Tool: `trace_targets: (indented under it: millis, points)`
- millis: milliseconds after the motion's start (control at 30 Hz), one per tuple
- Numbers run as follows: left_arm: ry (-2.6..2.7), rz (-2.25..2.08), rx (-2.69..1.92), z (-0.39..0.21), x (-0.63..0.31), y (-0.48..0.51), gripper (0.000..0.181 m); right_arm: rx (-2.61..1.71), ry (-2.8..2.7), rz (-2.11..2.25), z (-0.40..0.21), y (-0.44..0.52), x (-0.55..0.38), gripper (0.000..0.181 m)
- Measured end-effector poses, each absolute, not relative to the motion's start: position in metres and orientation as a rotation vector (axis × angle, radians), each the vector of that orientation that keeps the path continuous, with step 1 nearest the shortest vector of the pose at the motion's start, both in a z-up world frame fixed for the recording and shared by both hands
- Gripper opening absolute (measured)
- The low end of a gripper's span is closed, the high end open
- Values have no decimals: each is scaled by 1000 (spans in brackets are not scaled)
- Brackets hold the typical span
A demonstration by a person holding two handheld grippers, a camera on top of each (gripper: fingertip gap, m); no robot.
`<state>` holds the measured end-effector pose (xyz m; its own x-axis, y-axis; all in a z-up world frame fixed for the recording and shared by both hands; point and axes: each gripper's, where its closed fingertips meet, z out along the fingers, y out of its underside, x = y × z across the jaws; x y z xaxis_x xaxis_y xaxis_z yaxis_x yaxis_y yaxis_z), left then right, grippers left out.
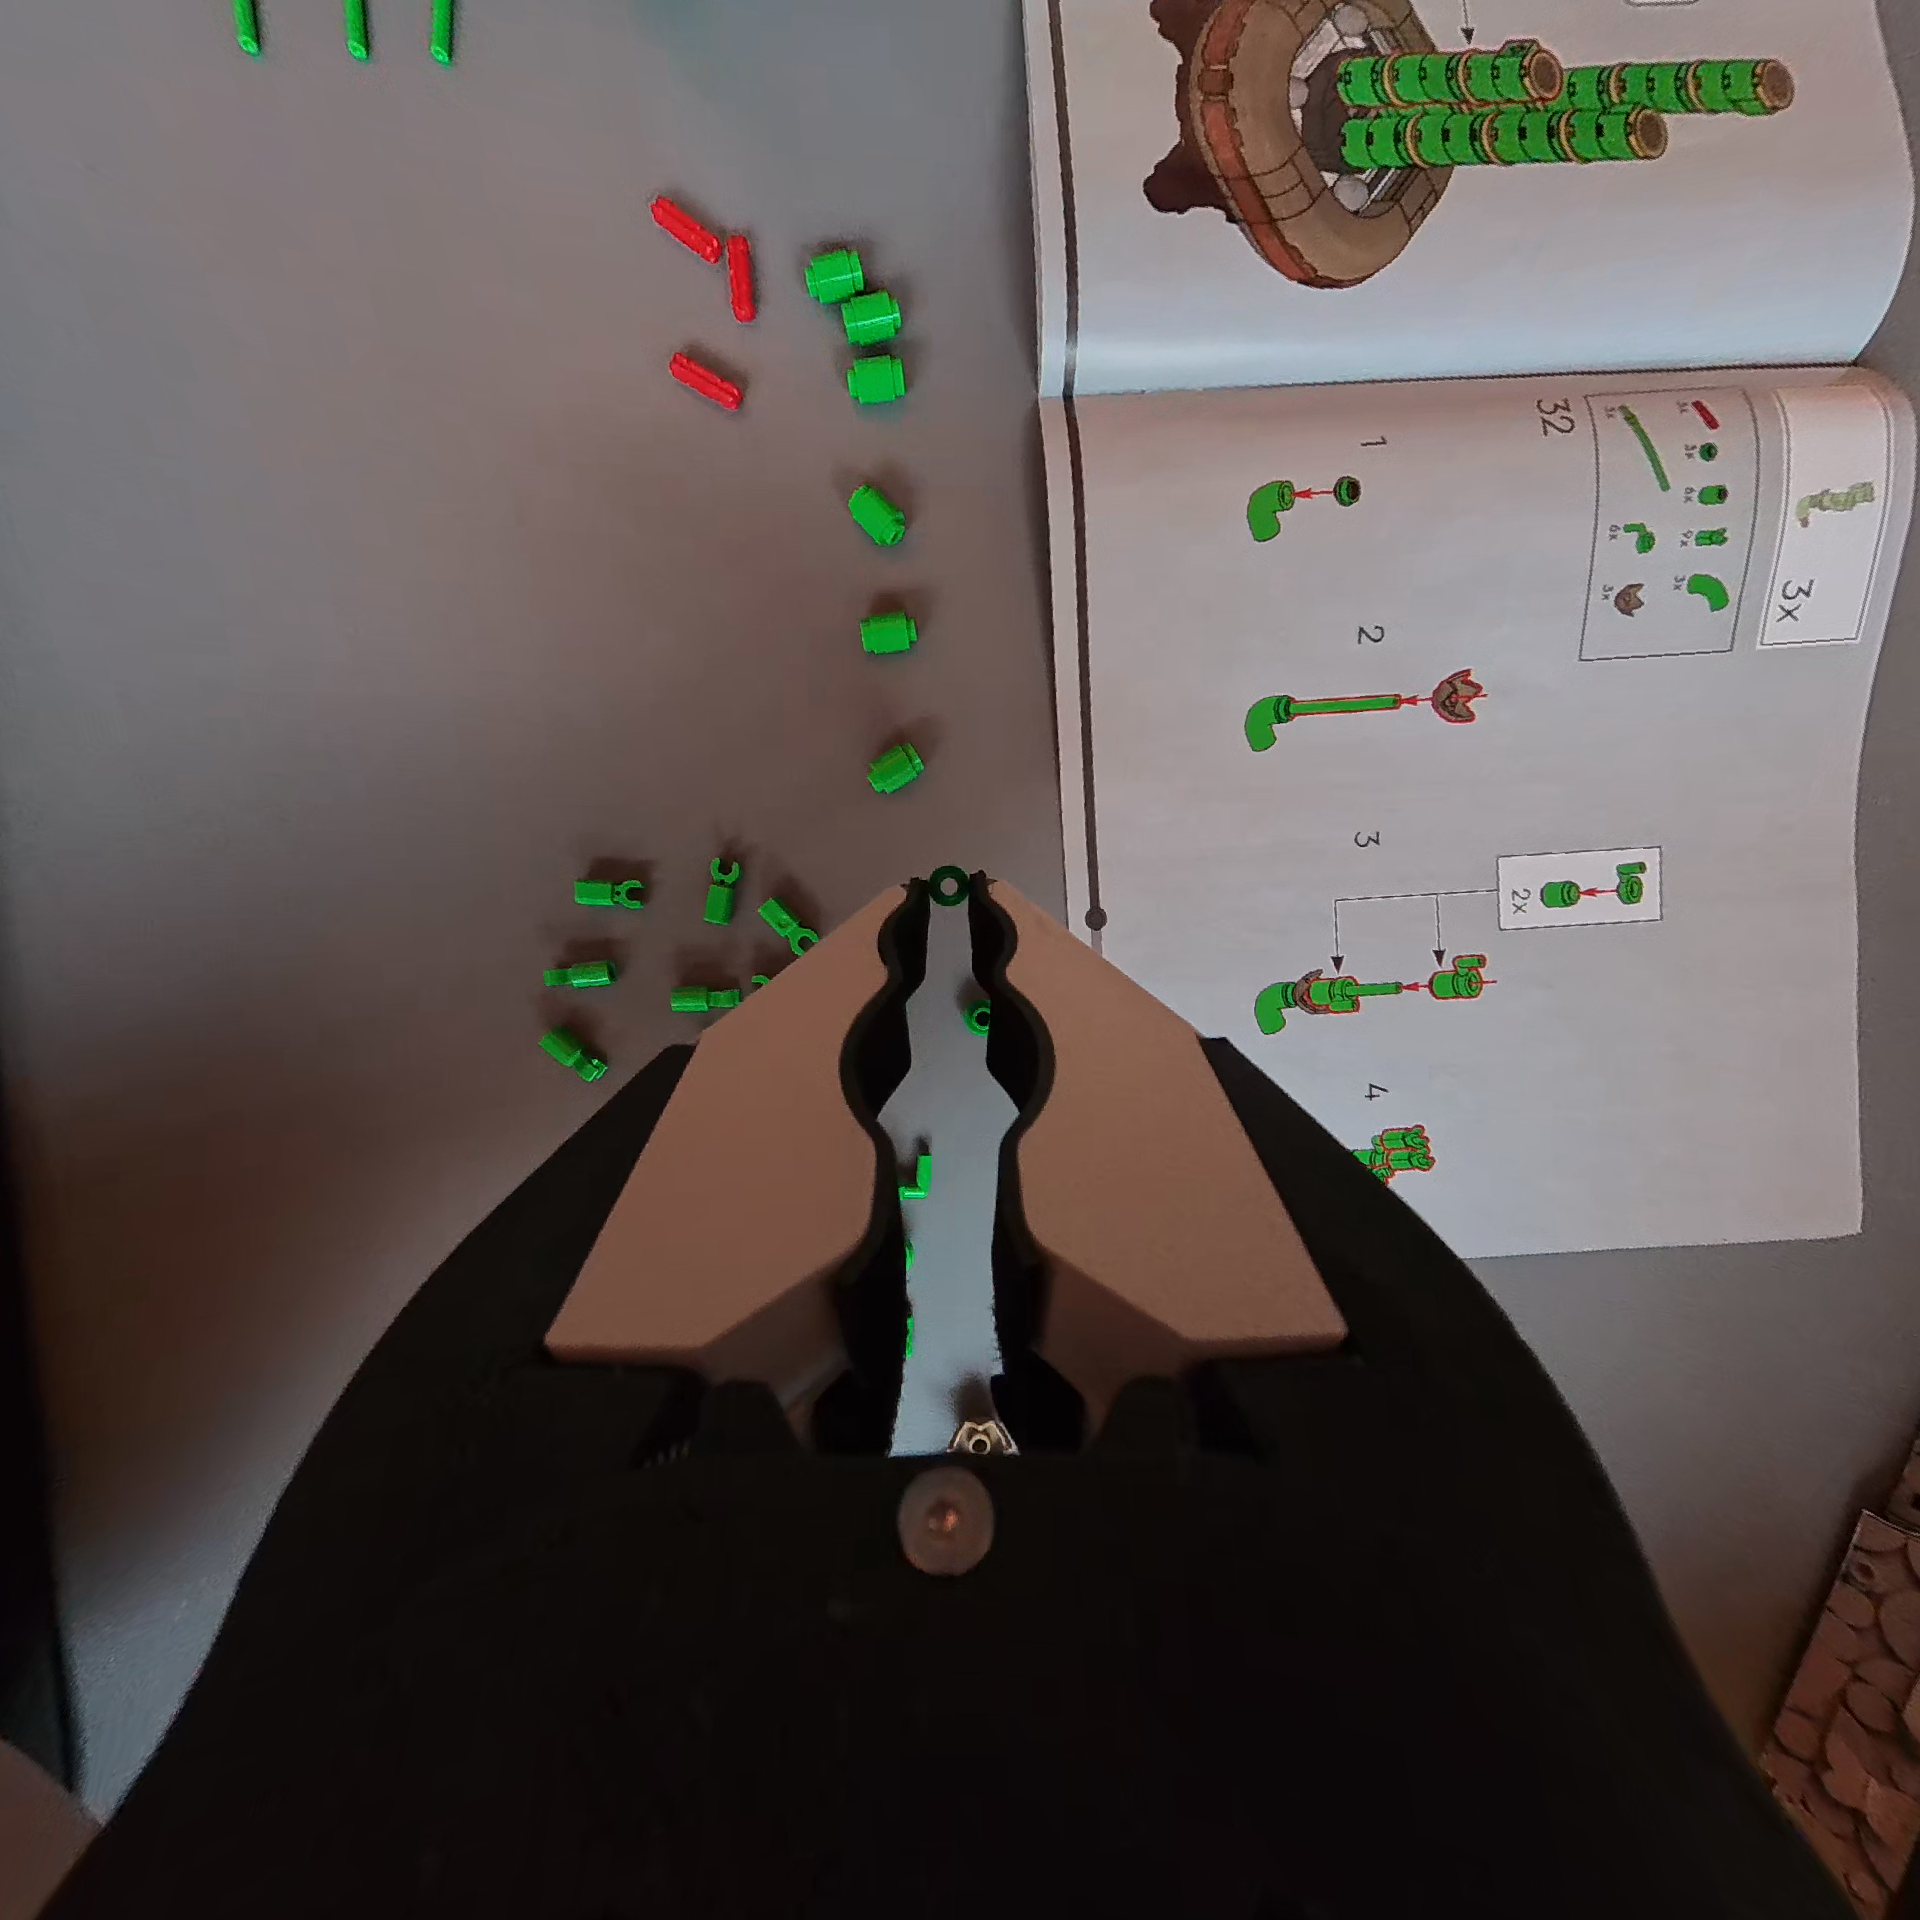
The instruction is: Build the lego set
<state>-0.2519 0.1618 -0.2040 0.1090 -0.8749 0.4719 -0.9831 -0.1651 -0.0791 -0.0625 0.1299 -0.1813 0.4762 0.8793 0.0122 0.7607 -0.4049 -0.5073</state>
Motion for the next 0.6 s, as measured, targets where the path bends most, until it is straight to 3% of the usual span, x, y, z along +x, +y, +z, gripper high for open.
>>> trace_targets:
  millis: [200, 367, 500, 600]
  points:
    - [-1875, 573, 2196, -201, -250, 171, 21, -2259, -1369, 369, -179, 130, -66, 6]
    - [-1957, 645, 2295, -183, -235, 186, 21, -2165, -1311, 457, -161, 134, -77, 6]
    - [-2260, 1046, 2393, -125, -183, 201, 25, -1949, -1050, 704, -108, 152, -94, 6]
    - [-2481, 1609, 2336, -55, -145, 191, 32, -1802, -831, 967, -63, 157, -102, 6]
